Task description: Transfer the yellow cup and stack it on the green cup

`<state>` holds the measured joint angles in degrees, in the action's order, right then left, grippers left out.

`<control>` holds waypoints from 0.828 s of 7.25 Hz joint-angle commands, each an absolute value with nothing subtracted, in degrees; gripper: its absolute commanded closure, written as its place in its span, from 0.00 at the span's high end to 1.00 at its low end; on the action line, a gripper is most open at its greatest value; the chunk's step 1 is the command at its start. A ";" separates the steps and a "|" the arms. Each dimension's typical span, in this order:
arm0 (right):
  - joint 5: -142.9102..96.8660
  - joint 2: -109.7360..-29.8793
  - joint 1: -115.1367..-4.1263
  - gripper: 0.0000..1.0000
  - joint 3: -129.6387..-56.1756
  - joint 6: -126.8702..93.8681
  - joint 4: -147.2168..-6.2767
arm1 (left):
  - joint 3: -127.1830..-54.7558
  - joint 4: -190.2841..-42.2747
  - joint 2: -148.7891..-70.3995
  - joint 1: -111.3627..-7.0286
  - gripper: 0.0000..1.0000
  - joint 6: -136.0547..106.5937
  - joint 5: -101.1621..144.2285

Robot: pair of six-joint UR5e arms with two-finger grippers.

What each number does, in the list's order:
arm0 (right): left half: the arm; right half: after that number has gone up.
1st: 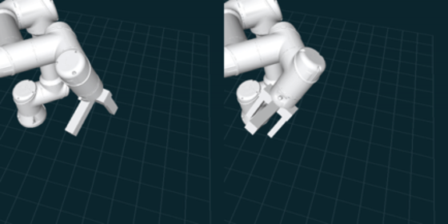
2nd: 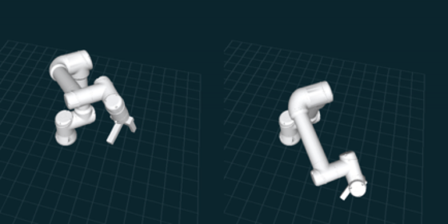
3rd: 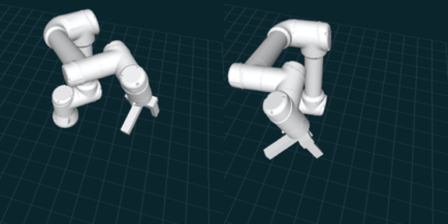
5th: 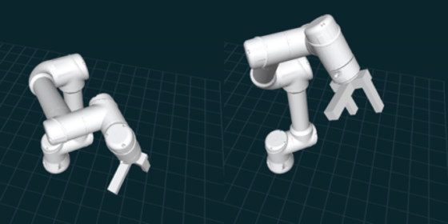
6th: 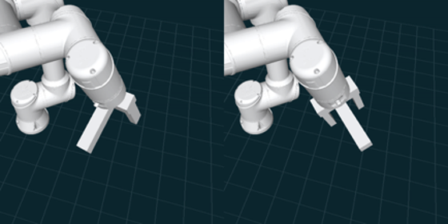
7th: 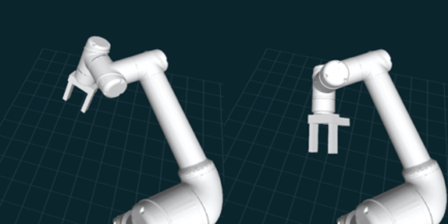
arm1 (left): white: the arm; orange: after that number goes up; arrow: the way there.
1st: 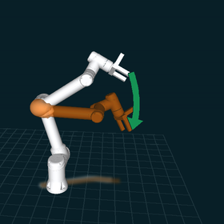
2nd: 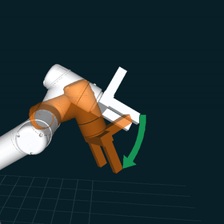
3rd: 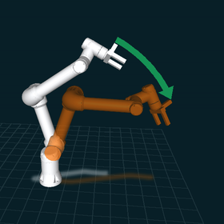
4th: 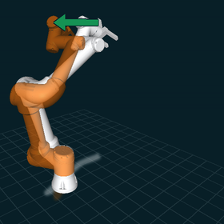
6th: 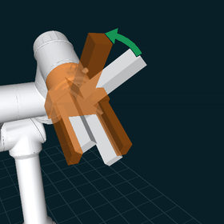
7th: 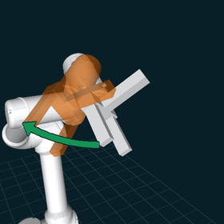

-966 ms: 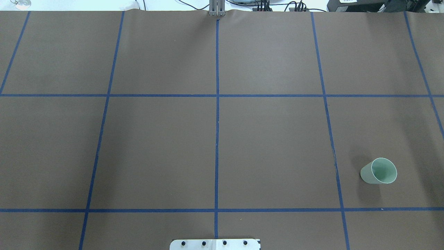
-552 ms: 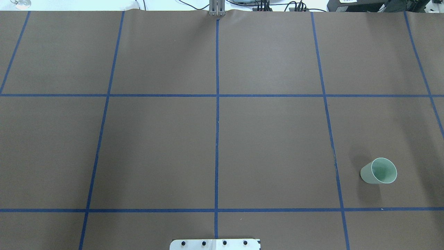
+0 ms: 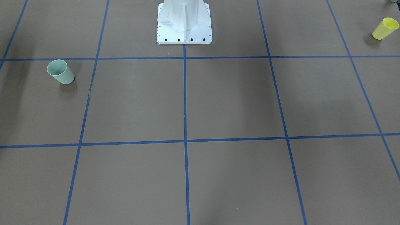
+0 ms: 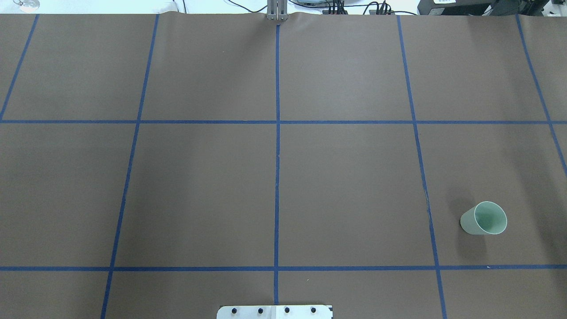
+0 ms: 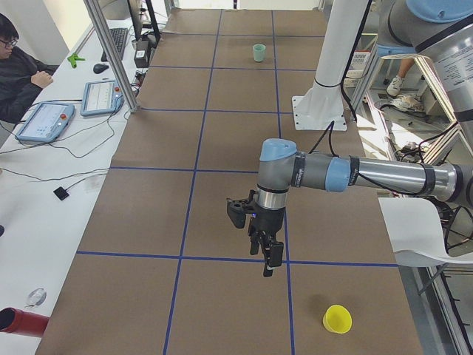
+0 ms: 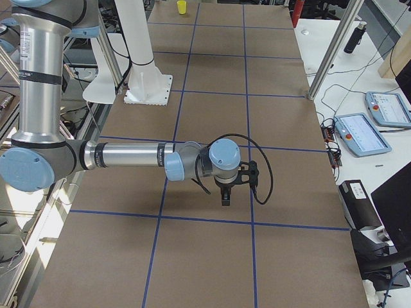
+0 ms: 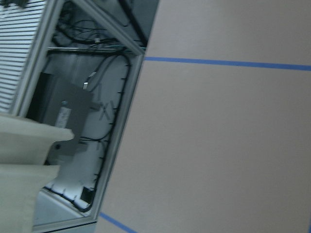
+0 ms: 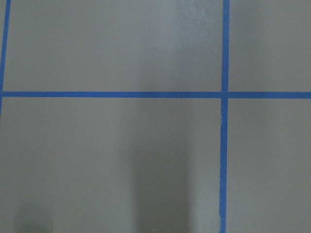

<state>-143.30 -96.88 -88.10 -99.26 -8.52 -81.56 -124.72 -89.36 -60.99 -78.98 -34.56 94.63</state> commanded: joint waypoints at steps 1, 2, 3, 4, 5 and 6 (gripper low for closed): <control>-143.35 -96.94 -87.98 1.00 -99.23 -8.53 -81.56 | -129.27 -79.24 -60.56 -70.44 1.00 -47.75 87.92; -143.26 -96.94 -87.89 1.00 -99.23 -8.53 -81.56 | -129.72 -76.23 -60.56 -66.75 1.00 -55.21 86.76; -143.26 -96.86 -87.89 1.00 -99.32 -8.53 -81.48 | -129.64 -75.24 -60.47 -62.27 1.00 -66.07 86.75; -143.26 -96.86 -87.89 1.00 -99.49 -8.53 -81.39 | -129.55 -73.67 -58.38 -55.44 1.00 -77.67 85.62; -143.26 -96.68 -87.80 1.00 -99.49 -8.44 -81.39 | -129.38 -71.83 -56.71 -49.45 1.00 -88.22 84.30; -143.17 -96.68 -87.80 1.00 -99.49 -8.44 -81.39 | -128.59 -68.07 -56.43 -44.44 1.00 -98.34 84.29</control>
<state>-143.24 -96.75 -87.84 -99.46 -8.47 -81.40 -129.24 -71.85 -57.44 -51.30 -85.21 84.89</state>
